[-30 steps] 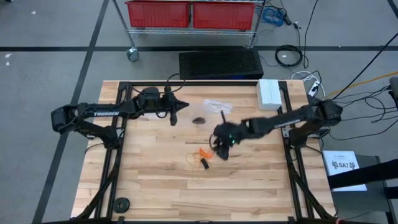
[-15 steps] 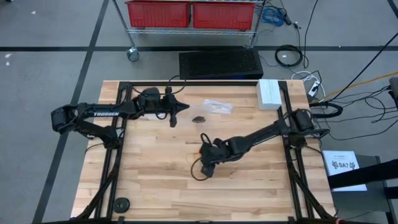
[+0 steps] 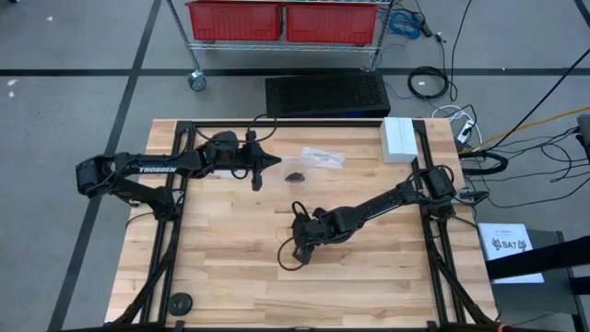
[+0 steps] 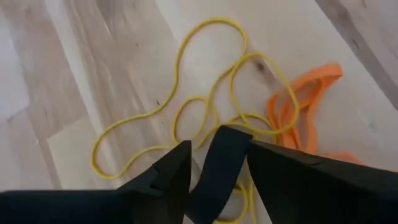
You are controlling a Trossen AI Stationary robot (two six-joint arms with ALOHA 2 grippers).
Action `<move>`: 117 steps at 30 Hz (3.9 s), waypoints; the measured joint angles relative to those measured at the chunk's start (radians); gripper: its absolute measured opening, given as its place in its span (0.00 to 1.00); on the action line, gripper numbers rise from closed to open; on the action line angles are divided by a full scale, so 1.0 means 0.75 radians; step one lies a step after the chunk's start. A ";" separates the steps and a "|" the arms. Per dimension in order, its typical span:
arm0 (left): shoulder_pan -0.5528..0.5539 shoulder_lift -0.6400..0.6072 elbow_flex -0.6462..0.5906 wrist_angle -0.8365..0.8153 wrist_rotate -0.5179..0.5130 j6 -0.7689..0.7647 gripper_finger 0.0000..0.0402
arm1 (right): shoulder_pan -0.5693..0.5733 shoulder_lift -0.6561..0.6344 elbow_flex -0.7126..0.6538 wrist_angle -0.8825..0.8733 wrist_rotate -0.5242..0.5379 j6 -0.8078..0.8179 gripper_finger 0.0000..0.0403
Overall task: Sort rubber bands
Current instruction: Put the black rubber band into the open transparent zip bag
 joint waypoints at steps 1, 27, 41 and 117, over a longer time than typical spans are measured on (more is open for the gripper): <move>0.000 0.000 0.000 0.000 0.000 0.000 0.01 | 0.000 0.000 0.000 -0.008 0.000 0.000 0.37; 0.000 0.000 0.000 -0.025 0.000 0.023 0.01 | -0.010 0.030 0.187 -0.274 -0.017 -0.197 0.03; 0.000 0.000 0.000 -0.024 0.014 0.034 0.01 | -0.100 -0.165 0.533 -0.951 0.536 -0.597 0.00; 0.001 0.000 0.000 -0.019 0.097 0.033 0.01 | -0.620 -0.204 0.404 -0.544 -0.076 -1.428 0.00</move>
